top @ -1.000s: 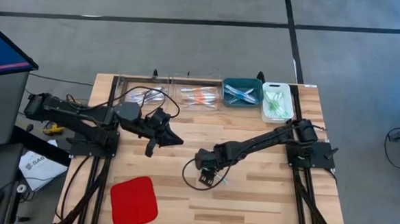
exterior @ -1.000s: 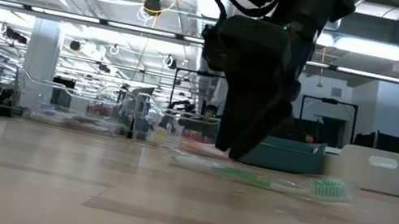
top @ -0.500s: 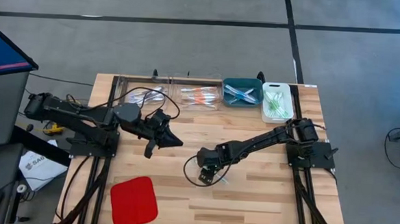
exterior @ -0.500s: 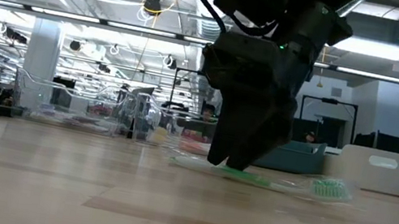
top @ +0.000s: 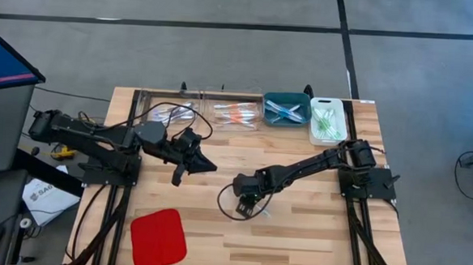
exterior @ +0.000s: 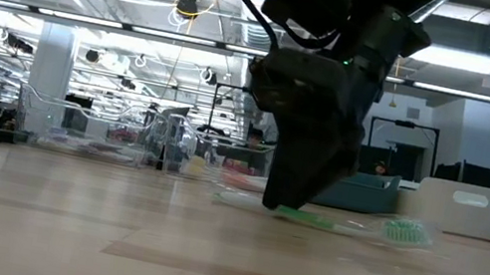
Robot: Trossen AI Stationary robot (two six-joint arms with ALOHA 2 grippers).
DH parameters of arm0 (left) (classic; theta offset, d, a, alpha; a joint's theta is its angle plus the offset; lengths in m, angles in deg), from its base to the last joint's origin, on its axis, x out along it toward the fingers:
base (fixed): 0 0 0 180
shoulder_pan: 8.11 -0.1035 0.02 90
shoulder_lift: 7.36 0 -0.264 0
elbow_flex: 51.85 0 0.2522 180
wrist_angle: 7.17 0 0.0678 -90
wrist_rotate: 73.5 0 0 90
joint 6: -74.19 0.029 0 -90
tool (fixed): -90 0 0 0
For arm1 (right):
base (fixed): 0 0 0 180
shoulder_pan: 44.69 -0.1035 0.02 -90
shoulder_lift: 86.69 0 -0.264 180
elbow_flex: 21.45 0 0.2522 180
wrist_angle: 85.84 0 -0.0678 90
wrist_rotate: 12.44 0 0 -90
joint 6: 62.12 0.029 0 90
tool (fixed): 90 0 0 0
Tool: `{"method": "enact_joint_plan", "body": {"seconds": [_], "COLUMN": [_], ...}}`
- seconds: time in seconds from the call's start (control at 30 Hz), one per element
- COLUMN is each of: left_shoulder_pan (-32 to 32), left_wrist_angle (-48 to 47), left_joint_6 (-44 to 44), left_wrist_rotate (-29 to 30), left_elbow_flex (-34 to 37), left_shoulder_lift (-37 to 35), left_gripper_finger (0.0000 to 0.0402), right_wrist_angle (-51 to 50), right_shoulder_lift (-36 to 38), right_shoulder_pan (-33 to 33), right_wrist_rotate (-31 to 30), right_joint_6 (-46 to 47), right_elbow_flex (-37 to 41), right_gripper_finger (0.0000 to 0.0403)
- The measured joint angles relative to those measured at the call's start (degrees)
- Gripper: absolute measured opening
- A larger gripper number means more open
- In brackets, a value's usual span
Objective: Pick & Place Toothbrushes
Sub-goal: Put the green toothbrush into the white bin
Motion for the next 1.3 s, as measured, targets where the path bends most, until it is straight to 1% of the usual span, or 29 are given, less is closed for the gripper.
{"method": "enact_joint_plan", "body": {"seconds": [0.1,0.2,0.37,0.43,0.6,0.8,0.93,1.07,1.3], "left_shoulder_pan": [0.00,0.00,0.00,0.00,0.00,0.16,0.62,1.20,2.11], "left_wrist_angle": [0.00,0.00,0.02,0.02,0.04,0.09,0.11,0.11,0.09], "left_joint_6": [0.08,0.37,0.45,0.45,0.41,0.08,0.08,0.08,0.34], "left_wrist_rotate": [0.20,0.20,0.20,0.20,0.20,0.17,0.17,0.17,0.15], "left_elbow_flex": [0.00,0.00,0.00,0.00,0.00,0.00,0.00,0.00,0.00], "left_shoulder_lift": [-0.02,-0.02,-0.01,-0.02,0.00,-0.02,0.00,0.00,-0.02], "left_gripper_finger": [0.0000,0.0000,0.0000,0.0000,0.0000,0.0000,0.0000,0.0000,0.0000], "right_wrist_angle": [-0.34,-0.47,-1.36,-1.81,-2.99,-4.30,-6.58,-8.33,-14.45], "right_shoulder_lift": [-0.02,-0.04,-0.20,-1.46,-2.73,-2.77,-3.35,-3.65,-4.16], "right_shoulder_pan": [-0.19,-0.23,-0.52,-0.76,-1.64,-1.77,-1.60,-1.20,-1.13], "right_wrist_rotate": [-0.71,-0.82,-1.63,-1.78,-1.25,-0.92,-0.55,-0.77,-0.75], "right_joint_6": [-0.67,-0.70,-0.71,-0.55,1.67,2.78,2.96,3.07,2.51], "right_elbow_flex": [0.02,0.07,0.07,-0.04,-0.46,-1.44,-3.70,-5.38,-10.52], "right_gripper_finger": [0.0121,0.0097,0.0077,0.0073,0.0061,0.0013,0.0017,0.0007,0.0004]}}
